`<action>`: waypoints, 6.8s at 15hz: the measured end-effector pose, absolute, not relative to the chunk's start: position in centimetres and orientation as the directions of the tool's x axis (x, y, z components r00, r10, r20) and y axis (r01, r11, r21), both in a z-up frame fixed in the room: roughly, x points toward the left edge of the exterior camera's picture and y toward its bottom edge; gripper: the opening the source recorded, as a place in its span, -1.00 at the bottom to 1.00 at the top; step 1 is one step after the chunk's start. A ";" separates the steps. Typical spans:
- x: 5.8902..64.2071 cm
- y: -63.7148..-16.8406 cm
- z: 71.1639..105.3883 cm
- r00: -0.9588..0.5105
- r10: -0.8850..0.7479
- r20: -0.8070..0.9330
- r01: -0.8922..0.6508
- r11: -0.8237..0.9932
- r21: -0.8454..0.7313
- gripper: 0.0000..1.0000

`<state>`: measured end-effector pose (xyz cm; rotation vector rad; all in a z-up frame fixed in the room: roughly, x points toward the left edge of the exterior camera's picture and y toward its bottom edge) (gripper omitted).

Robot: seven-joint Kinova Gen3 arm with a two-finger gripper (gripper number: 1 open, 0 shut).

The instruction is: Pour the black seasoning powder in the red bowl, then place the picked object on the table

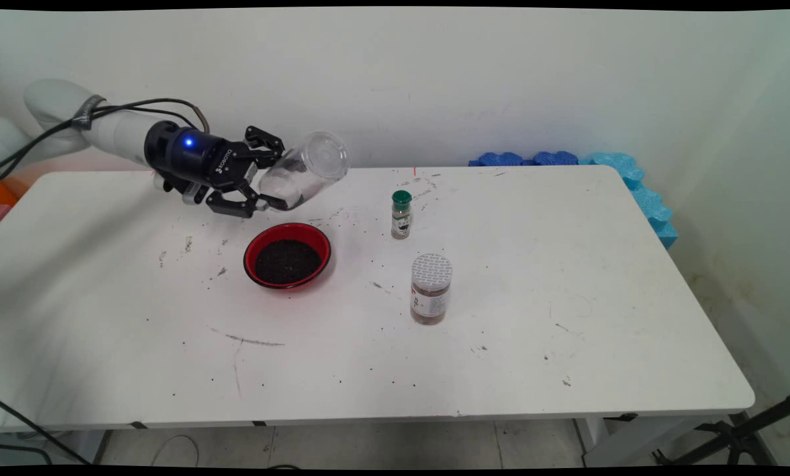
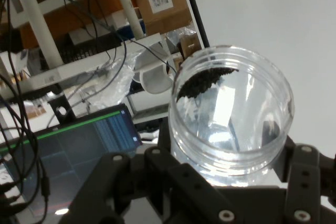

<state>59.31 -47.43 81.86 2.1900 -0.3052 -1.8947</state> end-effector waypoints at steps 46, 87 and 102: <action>55.9 -42.7 93.2 -0.311 -0.640 0.702 -0.354 0.764 0.540 -1.00; 48.3 -35.2 87.3 -0.513 0.061 0.856 -0.104 0.986 -0.132 -1.00; 45.4 -35.1 81.2 -0.491 -0.079 0.868 -0.131 0.991 0.017 -1.00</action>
